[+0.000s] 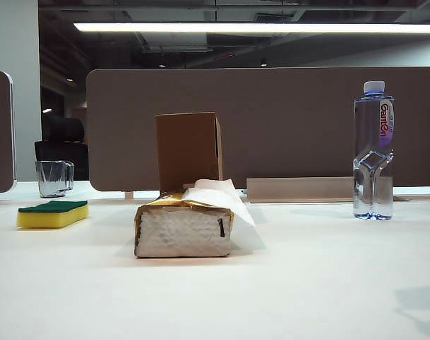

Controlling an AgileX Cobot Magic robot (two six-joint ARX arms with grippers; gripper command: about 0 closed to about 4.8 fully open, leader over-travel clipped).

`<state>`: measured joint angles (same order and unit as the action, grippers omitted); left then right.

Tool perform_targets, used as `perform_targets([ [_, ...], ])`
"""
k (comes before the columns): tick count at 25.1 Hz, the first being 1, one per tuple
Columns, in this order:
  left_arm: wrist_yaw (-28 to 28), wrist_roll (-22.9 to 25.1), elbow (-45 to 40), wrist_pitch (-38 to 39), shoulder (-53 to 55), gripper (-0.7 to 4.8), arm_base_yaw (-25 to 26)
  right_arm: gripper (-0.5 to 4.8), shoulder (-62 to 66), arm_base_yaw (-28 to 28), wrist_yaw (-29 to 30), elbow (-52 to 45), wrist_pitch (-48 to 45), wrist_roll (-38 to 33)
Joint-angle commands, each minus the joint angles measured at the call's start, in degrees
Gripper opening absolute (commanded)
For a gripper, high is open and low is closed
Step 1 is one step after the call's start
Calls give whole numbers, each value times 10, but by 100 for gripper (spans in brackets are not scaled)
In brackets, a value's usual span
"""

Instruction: Move the sponge from left to right to wipe the table, avoiding obstacles on the table, and finally reaching the bottle of mineral water.

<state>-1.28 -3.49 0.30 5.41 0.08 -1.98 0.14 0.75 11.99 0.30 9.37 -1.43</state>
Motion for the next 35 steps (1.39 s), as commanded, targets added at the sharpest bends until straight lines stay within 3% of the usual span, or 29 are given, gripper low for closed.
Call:
perform_targets([
  [1,1,0,2,-3,1,-4,0,-1,0,0,1,-2,-6,0],
  [19,0,0,27,-25,1,8,0,-1,0,0,2,1,-6,-1],
  [20,-1,0,32,-25,1,30,0,-1,0,1,2,2,-6,-1],
  [21,-5,0,42,-24,1,101,0,-1,0,1,2,9,-3,-2],
  [23,-33,-2,57,-18,1,154,0,-1,0,1,2,27,3,-5],
  [28,-65,-29,90,-12,1,160,0,-1,0,2,4,64,13,-65],
  [30,-65,-47,108,-12,1,215,0,-1,0,6,24,80,11,-80],
  [34,-71,-56,154,6,1,228,0,0,0,47,31,127,29,-80],
  [35,-71,-56,170,24,1,278,0,0,0,60,28,149,54,-80],
])
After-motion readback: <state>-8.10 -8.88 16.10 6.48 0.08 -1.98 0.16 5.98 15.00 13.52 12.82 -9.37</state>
